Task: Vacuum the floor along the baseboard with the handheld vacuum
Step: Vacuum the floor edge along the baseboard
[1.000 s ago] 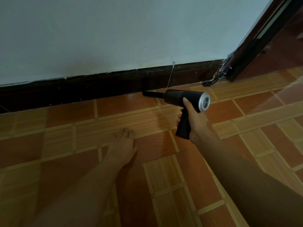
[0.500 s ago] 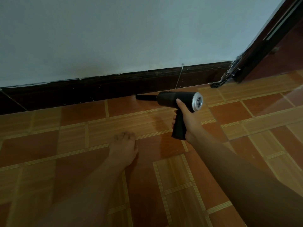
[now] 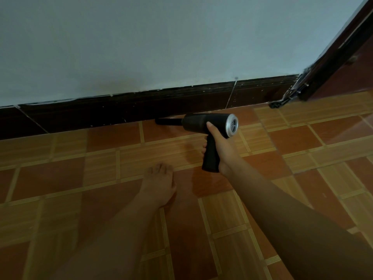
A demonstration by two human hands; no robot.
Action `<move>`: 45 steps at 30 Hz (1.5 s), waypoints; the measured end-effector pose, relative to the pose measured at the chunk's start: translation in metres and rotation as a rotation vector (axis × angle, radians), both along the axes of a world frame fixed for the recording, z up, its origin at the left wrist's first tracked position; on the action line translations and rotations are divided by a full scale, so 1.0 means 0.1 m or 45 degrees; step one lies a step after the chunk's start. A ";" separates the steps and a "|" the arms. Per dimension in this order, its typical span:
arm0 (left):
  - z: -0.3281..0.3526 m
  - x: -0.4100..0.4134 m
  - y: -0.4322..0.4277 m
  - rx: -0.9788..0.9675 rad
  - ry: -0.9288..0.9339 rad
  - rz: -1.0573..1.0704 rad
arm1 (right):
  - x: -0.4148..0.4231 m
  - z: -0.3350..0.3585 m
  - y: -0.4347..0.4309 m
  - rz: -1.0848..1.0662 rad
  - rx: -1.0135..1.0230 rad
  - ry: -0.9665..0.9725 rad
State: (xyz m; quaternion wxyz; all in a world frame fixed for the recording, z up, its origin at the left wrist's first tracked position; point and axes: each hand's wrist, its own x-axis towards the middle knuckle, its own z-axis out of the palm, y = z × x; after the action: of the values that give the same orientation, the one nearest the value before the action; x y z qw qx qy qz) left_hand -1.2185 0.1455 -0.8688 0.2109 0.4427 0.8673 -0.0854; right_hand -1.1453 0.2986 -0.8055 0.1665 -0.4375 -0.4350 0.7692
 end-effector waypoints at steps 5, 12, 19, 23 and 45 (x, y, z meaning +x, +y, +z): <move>-0.03 0.03 0.00 -0.035 -0.064 0.029 | -0.06 -0.01 -0.06 0.027 -0.028 0.009; -0.03 0.04 0.05 -0.058 -0.053 0.020 | -0.01 -0.03 0.02 -0.013 -0.049 0.002; 0.00 0.09 0.14 -0.137 0.019 0.014 | 0.10 -0.03 0.15 -0.052 -0.039 -0.009; 0.04 0.14 0.20 -0.178 0.088 0.019 | 0.19 -0.03 0.25 -0.100 -0.043 -0.007; -0.04 0.30 0.63 0.048 0.055 -0.027 | 0.73 -0.01 0.83 -0.417 -0.018 -0.009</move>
State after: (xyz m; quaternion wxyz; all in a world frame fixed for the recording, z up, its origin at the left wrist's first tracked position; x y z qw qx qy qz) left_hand -1.1882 0.2085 -0.8724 0.1829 0.4538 0.8684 -0.0810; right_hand -1.0724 0.3815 -0.8062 0.2853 -0.5063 -0.3530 0.7332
